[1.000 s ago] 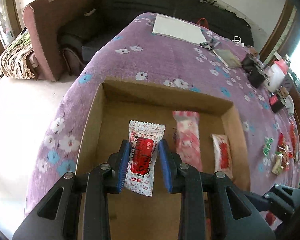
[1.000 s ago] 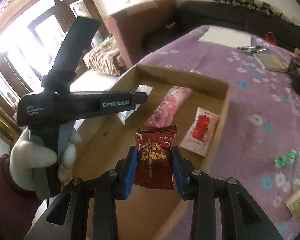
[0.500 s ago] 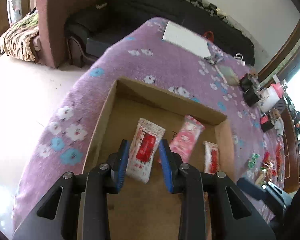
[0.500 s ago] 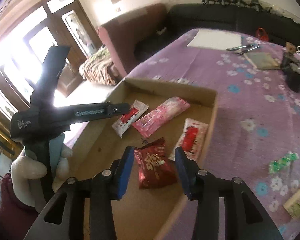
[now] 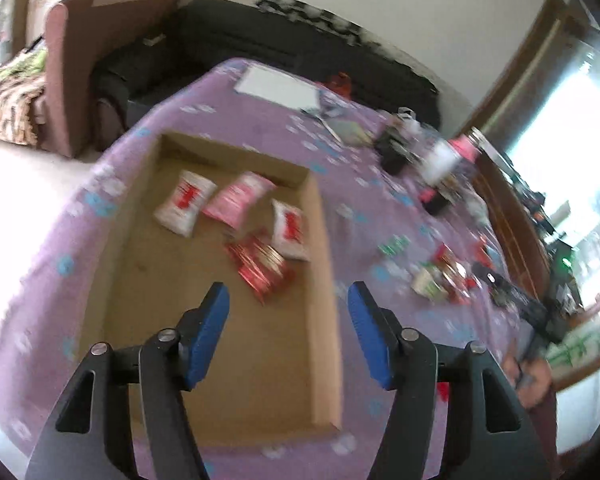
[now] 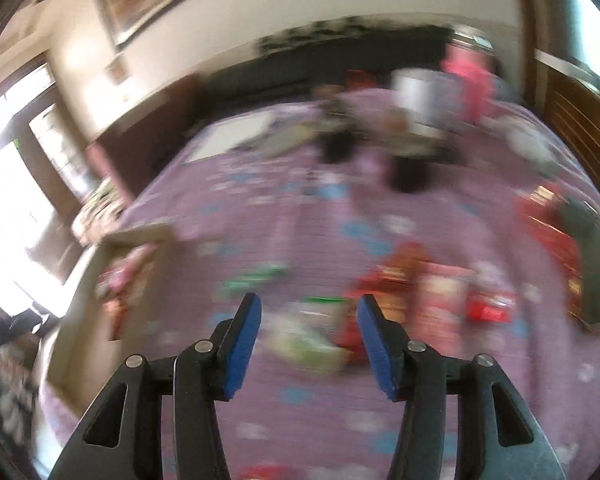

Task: Organize snacks
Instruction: 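Grasp the clear bag with green strip with the right tool, then grasp the green-and-white candy with the left tool while the right tool holds the clear bag, then carry both items over the box and open both tools to drop them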

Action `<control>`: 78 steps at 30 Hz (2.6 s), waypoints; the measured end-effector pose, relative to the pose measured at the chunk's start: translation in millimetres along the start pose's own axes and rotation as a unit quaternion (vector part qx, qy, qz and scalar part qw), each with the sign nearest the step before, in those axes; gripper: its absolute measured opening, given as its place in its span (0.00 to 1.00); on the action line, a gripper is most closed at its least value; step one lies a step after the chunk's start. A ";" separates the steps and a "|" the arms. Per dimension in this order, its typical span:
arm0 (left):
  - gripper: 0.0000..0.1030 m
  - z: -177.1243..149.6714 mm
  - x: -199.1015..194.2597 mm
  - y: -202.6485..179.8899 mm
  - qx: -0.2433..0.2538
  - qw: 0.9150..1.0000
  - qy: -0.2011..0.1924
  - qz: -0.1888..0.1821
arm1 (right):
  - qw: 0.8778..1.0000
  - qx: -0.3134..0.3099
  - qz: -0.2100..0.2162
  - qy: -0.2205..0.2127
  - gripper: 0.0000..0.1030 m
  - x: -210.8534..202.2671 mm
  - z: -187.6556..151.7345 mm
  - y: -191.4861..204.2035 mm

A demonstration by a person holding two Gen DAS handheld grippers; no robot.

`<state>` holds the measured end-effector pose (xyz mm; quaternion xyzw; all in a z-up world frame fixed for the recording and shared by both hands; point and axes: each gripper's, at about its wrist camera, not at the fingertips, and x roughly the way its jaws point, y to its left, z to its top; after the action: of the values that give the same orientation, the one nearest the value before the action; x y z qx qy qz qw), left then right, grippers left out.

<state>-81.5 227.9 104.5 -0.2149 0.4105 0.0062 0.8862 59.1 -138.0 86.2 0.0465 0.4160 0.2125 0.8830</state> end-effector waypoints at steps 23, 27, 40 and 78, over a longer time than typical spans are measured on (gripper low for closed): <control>0.59 -47.2 16.9 -62.0 0.053 0.998 0.032 -0.030 | 0.983 -0.024 0.159 0.094 0.27 37.7 -42.8 20.6; 0.59 -51.5 24.2 -70.0 0.056 0.997 0.039 -0.036 | 0.993 -0.015 0.103 0.051 0.30 23.9 -35.0 7.6; 0.59 -55.2 34.3 -95.1 0.066 0.995 0.054 -0.042 | 0.995 -0.037 0.046 0.075 0.30 83.3 -25.2 31.7; 0.20 -53.8 115.6 -176.4 0.228 0.973 0.031 0.000 | 0.998 -0.031 0.007 0.047 0.31 15.4 -76.8 -31.1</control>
<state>-10.9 27.9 55.7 -0.0071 0.4286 -0.0942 0.8985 20.3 -167.0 17.2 0.0116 0.4499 0.2335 0.8620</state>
